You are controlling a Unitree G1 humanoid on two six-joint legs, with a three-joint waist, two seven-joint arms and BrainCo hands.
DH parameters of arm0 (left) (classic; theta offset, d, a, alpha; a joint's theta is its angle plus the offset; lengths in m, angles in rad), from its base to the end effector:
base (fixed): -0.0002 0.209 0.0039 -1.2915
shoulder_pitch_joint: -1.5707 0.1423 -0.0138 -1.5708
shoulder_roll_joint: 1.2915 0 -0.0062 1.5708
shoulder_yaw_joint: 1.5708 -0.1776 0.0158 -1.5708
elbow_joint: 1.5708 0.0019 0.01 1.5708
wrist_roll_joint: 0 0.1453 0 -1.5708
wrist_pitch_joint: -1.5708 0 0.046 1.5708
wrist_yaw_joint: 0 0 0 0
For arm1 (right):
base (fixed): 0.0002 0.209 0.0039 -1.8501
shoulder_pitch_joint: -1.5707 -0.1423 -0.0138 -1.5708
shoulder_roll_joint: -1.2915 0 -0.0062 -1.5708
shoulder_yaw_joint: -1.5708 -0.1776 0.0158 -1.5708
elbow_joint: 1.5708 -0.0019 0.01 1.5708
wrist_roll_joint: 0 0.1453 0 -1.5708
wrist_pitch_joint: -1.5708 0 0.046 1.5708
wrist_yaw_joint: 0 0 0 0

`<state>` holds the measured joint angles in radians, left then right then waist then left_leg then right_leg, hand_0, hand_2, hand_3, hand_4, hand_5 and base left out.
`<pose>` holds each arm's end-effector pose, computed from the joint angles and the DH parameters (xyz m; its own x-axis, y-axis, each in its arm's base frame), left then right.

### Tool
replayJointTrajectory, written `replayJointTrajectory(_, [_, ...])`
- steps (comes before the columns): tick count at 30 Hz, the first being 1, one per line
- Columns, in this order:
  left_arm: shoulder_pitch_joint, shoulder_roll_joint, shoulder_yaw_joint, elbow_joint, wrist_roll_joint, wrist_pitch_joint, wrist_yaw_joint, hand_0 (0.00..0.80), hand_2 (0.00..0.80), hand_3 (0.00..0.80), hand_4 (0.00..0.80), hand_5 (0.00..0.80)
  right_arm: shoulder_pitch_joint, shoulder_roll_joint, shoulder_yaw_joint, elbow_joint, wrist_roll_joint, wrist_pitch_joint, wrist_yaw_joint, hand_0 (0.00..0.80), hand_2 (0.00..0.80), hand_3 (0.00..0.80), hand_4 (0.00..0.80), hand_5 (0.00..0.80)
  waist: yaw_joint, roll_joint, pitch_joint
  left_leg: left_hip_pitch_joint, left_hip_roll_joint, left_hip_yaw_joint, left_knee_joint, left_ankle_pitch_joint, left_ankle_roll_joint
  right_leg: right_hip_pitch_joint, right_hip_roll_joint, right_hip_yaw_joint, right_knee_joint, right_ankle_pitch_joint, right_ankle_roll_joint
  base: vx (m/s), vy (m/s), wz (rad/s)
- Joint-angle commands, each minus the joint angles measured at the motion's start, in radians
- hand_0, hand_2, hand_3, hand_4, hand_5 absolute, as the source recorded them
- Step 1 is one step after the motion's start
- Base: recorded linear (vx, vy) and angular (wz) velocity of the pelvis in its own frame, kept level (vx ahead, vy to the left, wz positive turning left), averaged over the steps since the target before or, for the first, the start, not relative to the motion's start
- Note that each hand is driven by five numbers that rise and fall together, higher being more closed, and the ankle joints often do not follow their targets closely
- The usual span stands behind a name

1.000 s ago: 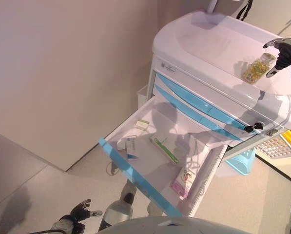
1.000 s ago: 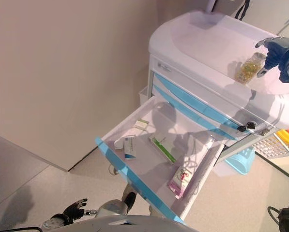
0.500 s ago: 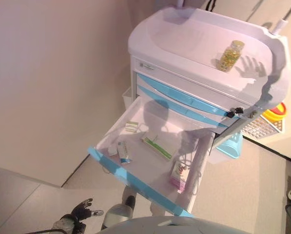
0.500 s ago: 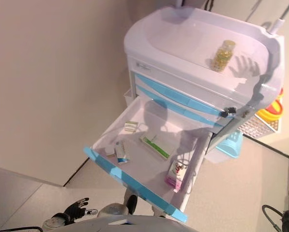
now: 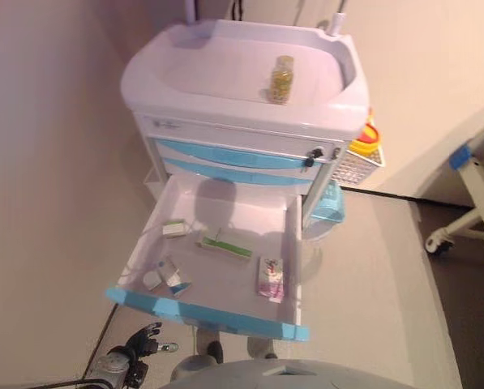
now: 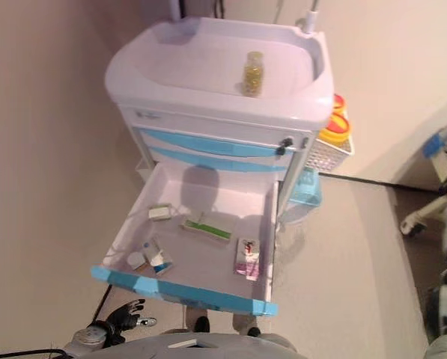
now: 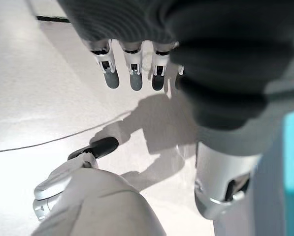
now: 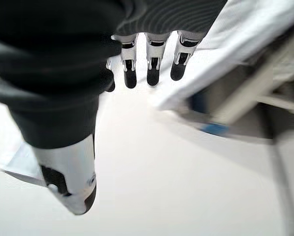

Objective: Open the drawer and pick up the medicine

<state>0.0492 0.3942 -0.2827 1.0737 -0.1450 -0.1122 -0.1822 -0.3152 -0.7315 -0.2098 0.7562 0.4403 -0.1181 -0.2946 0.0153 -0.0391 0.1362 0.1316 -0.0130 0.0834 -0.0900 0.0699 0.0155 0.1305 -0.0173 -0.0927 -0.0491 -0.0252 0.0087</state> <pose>0.0853 0.2570 -0.0981 0.4747 0.0163 -0.8800 0.2463 0.9574 0.1506 0.2295 -0.3640 0.0873 0.6935 -0.7205 -0.0029 0.7079 0.6821 -0.1832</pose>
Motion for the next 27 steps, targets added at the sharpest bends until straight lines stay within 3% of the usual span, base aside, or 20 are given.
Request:
replayJointTrajectory(1, [-0.039, -0.034, -0.025, 0.033, 0.035, -0.011, 0.017, 0.0, 0.0, 0.0, 0.0, 0.0, 0.042, 0.048, 0.059, -0.048, -0.038, -0.086, 0.111, 0.0, 0.0, 0.0, 0.0, 0.0, 0.004, -0.001, -0.01, 0.026, -0.055, -0.021, 0.012, -0.133, 0.033, -0.04, -0.019, -0.023, 0.055, 0.02, 0.076, -0.025, -0.017, -0.29])
replayJointTrajectory(5, [-0.035, -0.065, 0.003, 0.043, 0.043, -0.023, 0.037, 0.0, 0.0, 0.0, 0.0, 0.0, 0.176, 0.176, 0.111, 0.022, -0.095, -0.096, 0.253, 0.0, 0.0, 0.0, 0.0, 0.0, -0.017, -0.001, -0.007, 0.025, -0.049, 0.0, 0.013, -0.133, 0.032, -0.043, -0.017, -0.019, 0.051, 0.023, 0.075, -0.018, -0.027, -0.08])
replayJointTrajectory(6, [-0.033, -0.07, 0.009, 0.051, 0.045, -0.03, 0.04, 0.0, 0.0, 0.0, 0.0, 0.0, 0.203, 0.207, 0.131, 0.062, -0.126, -0.127, 0.266, 0.0, 0.0, 0.0, 0.0, 0.0, -0.02, 0.0, -0.006, 0.025, -0.048, 0.004, 0.013, -0.132, 0.031, -0.043, -0.016, -0.019, 0.049, 0.023, 0.076, -0.008, -0.033, -0.06])
replayJointTrajectory(8, [-0.028, -0.078, 0.019, 0.065, 0.055, -0.042, 0.045, 0.0, 0.0, 0.0, 0.0, 0.0, 0.243, 0.256, 0.168, 0.125, -0.189, -0.125, 0.288, 0.0, 0.0, 0.0, 0.0, 0.0, -0.025, 0.0, -0.005, 0.023, -0.046, 0.007, 0.013, -0.131, 0.031, -0.045, -0.015, -0.021, 0.049, 0.023, 0.075, -0.011, -0.036, -0.09])
replayJointTrajectory(12, [-0.02, -0.095, 0.029, 0.098, 0.071, -0.06, 0.057, 0.0, 0.0, 0.0, 0.0, 0.0, 0.307, 0.355, 0.275, 0.238, -0.326, -0.165, 0.245, 0.0, 0.0, 0.0, 0.0, 0.0, -0.029, 0.004, -0.001, 0.016, -0.046, 0.007, 0.015, -0.127, 0.031, -0.047, -0.013, -0.026, 0.049, 0.021, 0.073, -0.006, -0.029, -0.13])
replayJointTrajectory(16, [-0.021, -0.127, 0.045, 0.122, 0.055, -0.082, 0.067, 0.0, 0.0, 0.0, 0.0, 0.0, 0.344, 0.442, 0.335, 0.299, -0.368, -0.181, 0.229, 0.0, 0.0, 0.0, 0.0, 0.0, -0.037, 0.025, 0.008, 0.008, -0.049, -0.001, 0.019, -0.121, 0.032, -0.052, -0.012, -0.029, 0.054, 0.019, 0.069, -0.012, 0.006, -0.15])
replayJointTrajectory(21, [-0.016, -0.143, 0.052, 0.119, 0.044, -0.088, 0.071, 0.0, 0.0, 0.0, 0.0, 0.0, 0.361, 0.48, 0.394, 0.281, -0.389, -0.185, 0.249, 0.0, 0.0, 0.0, 0.0, 0.0, -0.045, 0.044, 0.015, -0.002, -0.055, -0.013, 0.024, -0.115, 0.032, -0.058, -0.012, -0.029, 0.059, 0.015, 0.065, -0.011, 0.019, -0.03])
replayJointTrajectory(27, [-0.017, -0.137, 0.041, 0.105, 0.034, -0.09, 0.064, 0.0, 0.0, 0.0, 0.0, 0.0, 0.351, 0.445, 0.474, 0.266, -0.543, -0.237, 0.29, 0.0, 0.0, 0.0, 0.0, 0.0, -0.041, 0.052, 0.021, -0.018, -0.062, -0.024, 0.033, -0.109, 0.031, -0.068, -0.015, -0.041, 0.07, 0.009, 0.062, -0.005, 0.004, 0.01])
